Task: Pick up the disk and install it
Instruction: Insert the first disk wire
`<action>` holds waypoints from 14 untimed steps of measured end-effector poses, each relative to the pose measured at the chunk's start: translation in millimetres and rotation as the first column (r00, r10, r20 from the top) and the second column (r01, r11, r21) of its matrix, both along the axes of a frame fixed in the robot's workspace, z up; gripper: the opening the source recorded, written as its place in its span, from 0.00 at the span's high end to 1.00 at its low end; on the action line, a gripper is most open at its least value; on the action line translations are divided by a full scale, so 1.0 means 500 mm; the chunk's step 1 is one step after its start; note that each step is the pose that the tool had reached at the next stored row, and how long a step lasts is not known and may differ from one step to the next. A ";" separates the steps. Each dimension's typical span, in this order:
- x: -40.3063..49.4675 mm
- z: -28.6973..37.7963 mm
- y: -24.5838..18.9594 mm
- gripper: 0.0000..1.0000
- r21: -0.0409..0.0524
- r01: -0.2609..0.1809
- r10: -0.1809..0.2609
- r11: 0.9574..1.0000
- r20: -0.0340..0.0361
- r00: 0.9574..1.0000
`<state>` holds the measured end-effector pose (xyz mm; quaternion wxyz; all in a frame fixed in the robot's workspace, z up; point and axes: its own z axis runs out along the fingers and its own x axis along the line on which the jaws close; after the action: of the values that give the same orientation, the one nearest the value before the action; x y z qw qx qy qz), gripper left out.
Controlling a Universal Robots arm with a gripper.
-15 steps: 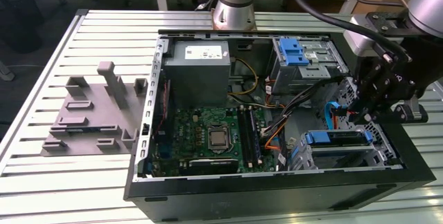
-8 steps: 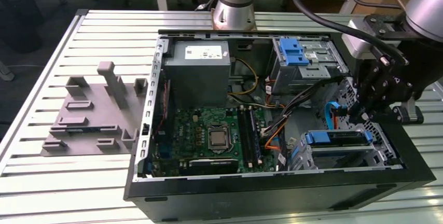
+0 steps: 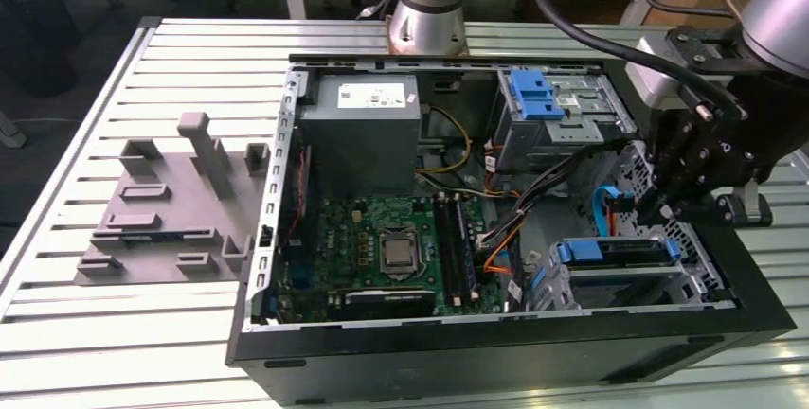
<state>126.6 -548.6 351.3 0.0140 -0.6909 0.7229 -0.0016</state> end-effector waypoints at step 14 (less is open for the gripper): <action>-0.007 -0.010 -0.0098 0.82 -0.001 0.000 0.000 1.000 -0.018 1.000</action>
<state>123.2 -553.6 346.3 0.0072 -0.6909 0.7229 0.0042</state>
